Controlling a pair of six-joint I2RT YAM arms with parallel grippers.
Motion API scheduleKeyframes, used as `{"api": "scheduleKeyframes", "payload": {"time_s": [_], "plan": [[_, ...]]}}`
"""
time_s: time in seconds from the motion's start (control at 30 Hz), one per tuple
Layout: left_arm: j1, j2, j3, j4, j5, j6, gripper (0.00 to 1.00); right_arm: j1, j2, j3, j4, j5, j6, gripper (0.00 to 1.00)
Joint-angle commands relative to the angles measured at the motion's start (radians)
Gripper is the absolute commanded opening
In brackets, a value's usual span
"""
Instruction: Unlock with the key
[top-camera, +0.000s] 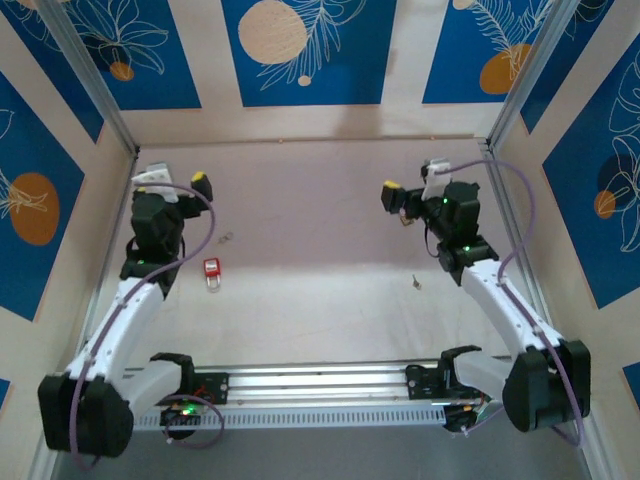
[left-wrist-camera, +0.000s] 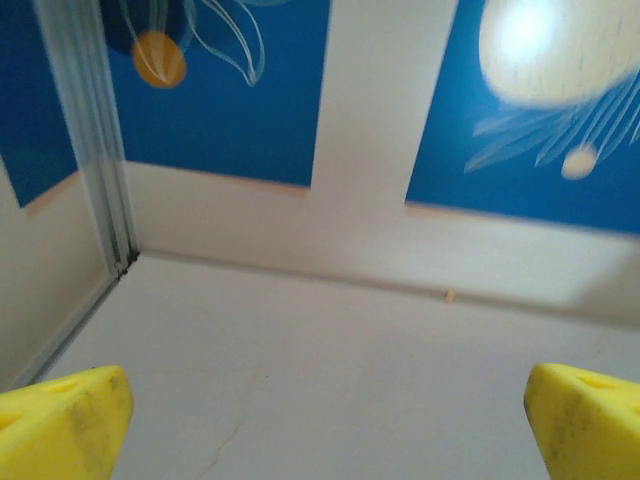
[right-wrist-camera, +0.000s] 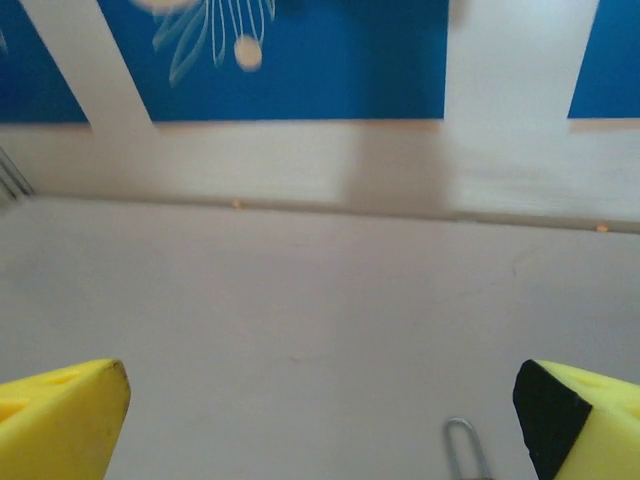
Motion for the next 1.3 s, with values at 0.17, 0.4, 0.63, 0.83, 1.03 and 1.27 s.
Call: {"api": "scheduleKeyframes", "payload": {"time_s": [0.17,0.4,0.63,0.83,1.03,1.27], "plan": [[0.066,-0.119,-0.015,-0.299,-0.072,-0.425,0.94,-0.205,0.08,0.055,-0.35,-0.344,0.475,0.86],[0.065,0.2,0.172,-0.819,-0.092,-0.486,0.79,-0.023,0.093,0.102,-0.503,-0.191,0.381,0.89],[0.053,0.355,0.122,-0.823,0.054,-0.437,0.78,0.082,0.085,0.078,-0.537,-0.17,0.372,0.9],[0.015,0.508,0.238,-0.826,0.093,-0.347,0.77,0.119,0.086,0.046,-0.515,-0.163,0.391,0.9],[-0.048,0.738,0.47,-0.881,0.117,-0.262,0.69,0.135,0.103,0.043,-0.521,-0.151,0.404,0.9],[-0.06,0.925,0.585,-0.928,0.09,-0.214,0.65,0.148,0.091,0.043,-0.547,-0.144,0.394,0.89]]}}
